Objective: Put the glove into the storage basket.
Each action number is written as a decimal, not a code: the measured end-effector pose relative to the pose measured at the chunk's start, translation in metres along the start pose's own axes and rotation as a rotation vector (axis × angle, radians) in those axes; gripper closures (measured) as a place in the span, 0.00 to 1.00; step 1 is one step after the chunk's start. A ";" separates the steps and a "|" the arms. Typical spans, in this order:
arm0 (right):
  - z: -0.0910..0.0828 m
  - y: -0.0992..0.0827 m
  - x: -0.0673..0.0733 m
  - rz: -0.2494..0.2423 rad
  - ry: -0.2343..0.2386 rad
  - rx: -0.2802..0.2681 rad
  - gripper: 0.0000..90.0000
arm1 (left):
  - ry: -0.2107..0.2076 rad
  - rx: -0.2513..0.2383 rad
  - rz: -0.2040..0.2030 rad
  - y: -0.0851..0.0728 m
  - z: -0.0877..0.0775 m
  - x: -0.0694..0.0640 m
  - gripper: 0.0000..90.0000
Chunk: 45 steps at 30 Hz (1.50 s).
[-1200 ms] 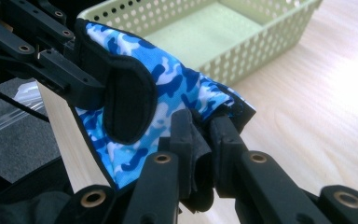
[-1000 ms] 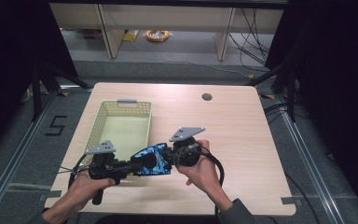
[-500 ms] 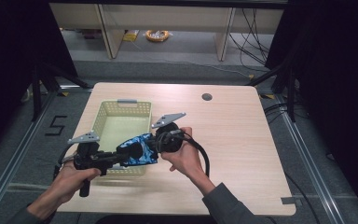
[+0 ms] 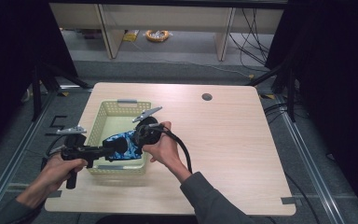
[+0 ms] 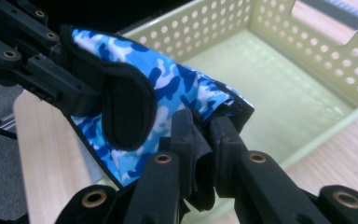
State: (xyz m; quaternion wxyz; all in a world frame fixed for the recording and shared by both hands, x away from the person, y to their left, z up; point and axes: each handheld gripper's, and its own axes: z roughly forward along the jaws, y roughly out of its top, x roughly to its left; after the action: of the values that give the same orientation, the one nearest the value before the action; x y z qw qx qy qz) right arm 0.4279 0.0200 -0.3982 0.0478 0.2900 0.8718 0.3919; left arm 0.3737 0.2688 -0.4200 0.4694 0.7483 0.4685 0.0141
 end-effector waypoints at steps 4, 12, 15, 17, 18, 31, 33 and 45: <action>0.016 0.002 -0.002 -0.007 -0.003 0.018 0.91 | 0.015 0.016 -0.020 -0.002 0.003 0.011 0.86; 0.050 0.001 -0.001 0.014 -0.042 0.107 0.91 | 0.031 0.077 -0.047 -0.008 0.014 0.027 0.86; 0.057 0.000 0.001 0.004 -0.052 0.139 0.91 | 0.052 0.094 -0.057 -0.012 0.018 0.031 0.85; 0.062 -0.001 0.003 -0.001 -0.058 0.160 0.91 | 0.052 0.108 -0.054 -0.014 0.019 0.033 0.85; 0.063 -0.001 0.003 -0.001 -0.061 0.165 0.91 | 0.059 0.115 -0.053 -0.014 0.020 0.033 0.85; 0.080 0.000 0.008 -0.032 -0.087 0.251 0.90 | 0.112 0.171 -0.036 -0.012 0.025 0.032 0.60; 0.081 0.001 0.007 -0.034 -0.085 0.266 0.90 | 0.116 0.174 -0.035 -0.012 0.025 0.033 0.57; 0.085 0.005 0.008 -0.064 -0.089 0.325 0.85 | 0.164 0.081 -0.055 0.005 0.011 0.040 0.46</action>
State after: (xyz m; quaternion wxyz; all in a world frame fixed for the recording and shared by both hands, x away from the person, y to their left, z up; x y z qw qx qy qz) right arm 0.4503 0.0826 -0.4519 0.0512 0.2831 0.9295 0.2309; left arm 0.4045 0.2892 -0.4386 0.3992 0.7499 0.5257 0.0435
